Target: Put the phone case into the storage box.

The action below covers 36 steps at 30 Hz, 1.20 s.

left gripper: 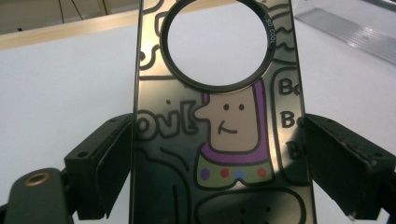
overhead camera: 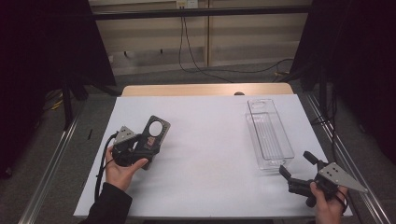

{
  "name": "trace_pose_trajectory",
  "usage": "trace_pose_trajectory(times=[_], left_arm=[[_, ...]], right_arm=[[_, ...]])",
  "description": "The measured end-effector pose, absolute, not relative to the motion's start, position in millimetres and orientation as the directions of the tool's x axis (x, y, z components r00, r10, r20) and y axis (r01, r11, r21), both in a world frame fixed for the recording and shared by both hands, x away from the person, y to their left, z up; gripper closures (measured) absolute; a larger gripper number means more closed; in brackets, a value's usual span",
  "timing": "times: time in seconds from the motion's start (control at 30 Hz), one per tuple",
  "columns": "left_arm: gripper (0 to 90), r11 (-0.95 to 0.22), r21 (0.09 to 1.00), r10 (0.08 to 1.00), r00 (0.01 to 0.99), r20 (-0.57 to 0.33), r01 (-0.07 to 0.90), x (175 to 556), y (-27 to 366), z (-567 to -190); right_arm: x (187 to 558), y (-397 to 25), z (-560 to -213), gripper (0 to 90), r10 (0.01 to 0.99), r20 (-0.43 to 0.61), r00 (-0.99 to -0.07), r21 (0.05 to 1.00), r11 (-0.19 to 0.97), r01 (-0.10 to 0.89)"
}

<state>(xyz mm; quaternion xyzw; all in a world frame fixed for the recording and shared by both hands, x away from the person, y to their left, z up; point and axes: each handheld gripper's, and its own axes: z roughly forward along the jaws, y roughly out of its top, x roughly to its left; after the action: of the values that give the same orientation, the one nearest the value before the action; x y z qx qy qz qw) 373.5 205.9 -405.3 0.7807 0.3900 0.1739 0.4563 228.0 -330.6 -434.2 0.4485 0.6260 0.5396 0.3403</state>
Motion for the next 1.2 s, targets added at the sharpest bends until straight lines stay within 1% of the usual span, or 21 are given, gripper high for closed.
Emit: trace_pose_trajectory(times=[0.2,0.47,0.6,0.67,0.77,0.83,0.9,0.97,1.07,1.1,1.2], left_arm=[[12.3,-0.255,0.883,0.760,0.646,-0.069,0.395,370.2,208.0,-404.4],[12.4,-0.224,0.898,0.732,0.674,-0.101,0.378,369.3,204.8,-404.4],[12.4,-0.216,0.909,0.714,0.693,-0.101,0.356,367.2,200.5,-404.9],[12.4,-0.219,0.911,0.700,0.706,-0.104,0.351,366.2,198.3,-404.2],[12.4,-0.228,0.920,0.681,0.727,-0.082,0.318,363.8,194.0,-403.1],[12.4,-0.218,0.926,0.659,0.747,-0.094,0.309,363.3,191.1,-402.8],[12.4,-0.229,0.930,0.644,0.762,-0.076,0.287,362.9,188.1,-402.6],[12.4,-0.220,0.933,0.635,0.768,-0.086,0.286,362.2,186.7,-402.7],[12.3,-0.220,0.937,0.621,0.779,-0.080,0.271,361.2,184.3,-402.8],[12.3,-0.231,0.937,0.624,0.779,-0.065,0.263,361.3,183.2,-402.9],[12.3,-0.234,0.935,0.612,0.788,-0.071,0.266,361.1,181.3,-404.1]], right_arm=[[227.9,-330.5,-434.2,0.0,0.929,0.057,-0.366,0.981,0.016,0.193],[228.0,-330.4,-434.2,0.0,0.929,0.057,-0.366,0.981,0.016,0.194],[228.1,-330.4,-434.2,0.0,0.929,0.056,-0.366,0.981,0.017,0.194],[228.0,-330.4,-434.2,0.0,0.929,0.056,-0.367,0.981,0.017,0.193],[227.7,-330.4,-434.0,0.0,0.929,0.056,-0.366,0.981,0.016,0.192],[227.8,-330.3,-434.1,0.0,0.929,0.055,-0.367,0.981,0.017,0.192],[227.8,-330.2,-434.1,0.0,0.929,0.055,-0.367,0.981,0.017,0.192],[227.9,-330.0,-434.1,0.0,0.928,0.056,-0.368,0.981,0.017,0.192],[227.9,-329.9,-434.2,0.0,0.927,0.057,-0.370,0.981,0.017,0.192],[227.9,-329.9,-434.2,0.0,0.927,0.057,-0.370,0.981,0.017,0.193],[228.0,-329.9,-434.2,0.0,0.927,0.056,-0.370,0.981,0.018,0.193]])
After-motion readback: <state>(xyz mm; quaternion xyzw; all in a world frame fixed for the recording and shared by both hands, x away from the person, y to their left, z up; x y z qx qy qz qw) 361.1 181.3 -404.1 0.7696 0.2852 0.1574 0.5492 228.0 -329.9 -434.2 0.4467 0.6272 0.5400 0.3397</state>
